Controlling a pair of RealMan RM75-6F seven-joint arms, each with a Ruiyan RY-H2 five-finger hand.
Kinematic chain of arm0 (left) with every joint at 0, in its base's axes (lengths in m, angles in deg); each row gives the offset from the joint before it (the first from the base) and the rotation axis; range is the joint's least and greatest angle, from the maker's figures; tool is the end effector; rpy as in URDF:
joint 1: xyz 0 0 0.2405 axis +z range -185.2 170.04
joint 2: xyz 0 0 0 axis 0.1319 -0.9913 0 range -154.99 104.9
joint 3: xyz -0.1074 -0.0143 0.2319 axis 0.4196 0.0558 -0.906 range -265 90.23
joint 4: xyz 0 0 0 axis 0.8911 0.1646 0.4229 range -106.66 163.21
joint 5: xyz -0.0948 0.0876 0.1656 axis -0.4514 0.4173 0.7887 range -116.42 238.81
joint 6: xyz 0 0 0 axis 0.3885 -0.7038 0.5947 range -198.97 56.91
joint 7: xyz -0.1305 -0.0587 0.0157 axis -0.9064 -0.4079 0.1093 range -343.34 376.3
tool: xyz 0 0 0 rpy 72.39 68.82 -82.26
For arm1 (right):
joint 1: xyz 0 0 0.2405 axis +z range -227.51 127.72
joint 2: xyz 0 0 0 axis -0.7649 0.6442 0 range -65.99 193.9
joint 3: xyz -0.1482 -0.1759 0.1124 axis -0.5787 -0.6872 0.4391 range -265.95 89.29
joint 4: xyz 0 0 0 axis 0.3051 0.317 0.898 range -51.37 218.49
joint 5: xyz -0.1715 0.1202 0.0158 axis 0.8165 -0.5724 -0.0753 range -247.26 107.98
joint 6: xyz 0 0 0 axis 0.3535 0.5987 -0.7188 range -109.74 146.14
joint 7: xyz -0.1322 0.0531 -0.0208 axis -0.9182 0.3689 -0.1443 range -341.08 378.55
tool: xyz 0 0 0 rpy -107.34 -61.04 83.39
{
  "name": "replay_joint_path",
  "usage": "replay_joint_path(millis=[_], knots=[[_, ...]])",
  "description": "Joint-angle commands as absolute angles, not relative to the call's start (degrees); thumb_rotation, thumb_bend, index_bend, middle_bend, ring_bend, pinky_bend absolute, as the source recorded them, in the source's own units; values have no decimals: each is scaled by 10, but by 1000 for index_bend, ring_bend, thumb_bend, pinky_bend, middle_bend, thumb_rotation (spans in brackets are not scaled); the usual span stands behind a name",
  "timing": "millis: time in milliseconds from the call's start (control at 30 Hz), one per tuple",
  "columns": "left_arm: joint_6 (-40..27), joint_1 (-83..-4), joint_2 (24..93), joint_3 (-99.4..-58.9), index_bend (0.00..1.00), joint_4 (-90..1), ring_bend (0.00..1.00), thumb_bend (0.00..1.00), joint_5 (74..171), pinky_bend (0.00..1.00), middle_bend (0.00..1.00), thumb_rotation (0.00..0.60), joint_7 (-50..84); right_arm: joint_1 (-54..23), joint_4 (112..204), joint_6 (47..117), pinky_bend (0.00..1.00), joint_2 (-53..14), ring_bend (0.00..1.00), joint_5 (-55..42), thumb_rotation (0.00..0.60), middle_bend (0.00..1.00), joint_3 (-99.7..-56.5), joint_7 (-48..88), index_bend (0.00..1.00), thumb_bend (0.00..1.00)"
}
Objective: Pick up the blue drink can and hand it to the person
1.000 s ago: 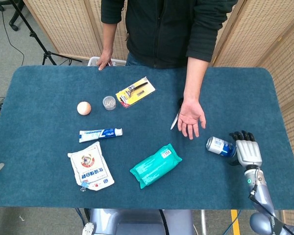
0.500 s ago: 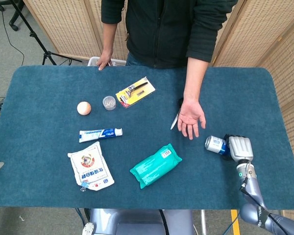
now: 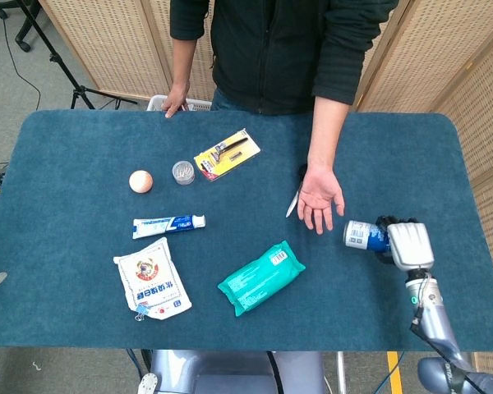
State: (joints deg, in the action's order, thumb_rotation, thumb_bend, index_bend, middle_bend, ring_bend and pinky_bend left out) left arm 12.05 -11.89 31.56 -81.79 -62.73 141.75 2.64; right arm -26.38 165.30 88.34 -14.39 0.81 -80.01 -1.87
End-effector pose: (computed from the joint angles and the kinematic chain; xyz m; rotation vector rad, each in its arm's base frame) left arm -0.3340 0.1881 0.2144 -1.2378 -0.9855 -0.9505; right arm -0.2811 -0.2994 0.0848 1.5274 -0.7572 0.7158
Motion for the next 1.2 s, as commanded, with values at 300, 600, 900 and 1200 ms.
replay_joint_path(millis=[300,600,900,1200], knots=[[125,-116,311,-817,0,-627,0,0,1419,0,0,600,13,-255,1809,947,418,-1,559,103,600,653,-789,-156,655,826],[124,-116,310,-818,0,-627,0,0,1420,0,0,600,11,-194,1842,929,418,37,561,188,600,653,-769,-365,656,819],[120,-118,309,-818,0,-625,0,0,1419,0,0,600,7,-141,1836,872,428,35,564,222,600,651,-760,-559,656,664],[120,-118,309,-818,0,-625,0,0,1418,0,0,600,6,-115,1826,806,428,18,564,218,600,649,-775,-721,657,601]])
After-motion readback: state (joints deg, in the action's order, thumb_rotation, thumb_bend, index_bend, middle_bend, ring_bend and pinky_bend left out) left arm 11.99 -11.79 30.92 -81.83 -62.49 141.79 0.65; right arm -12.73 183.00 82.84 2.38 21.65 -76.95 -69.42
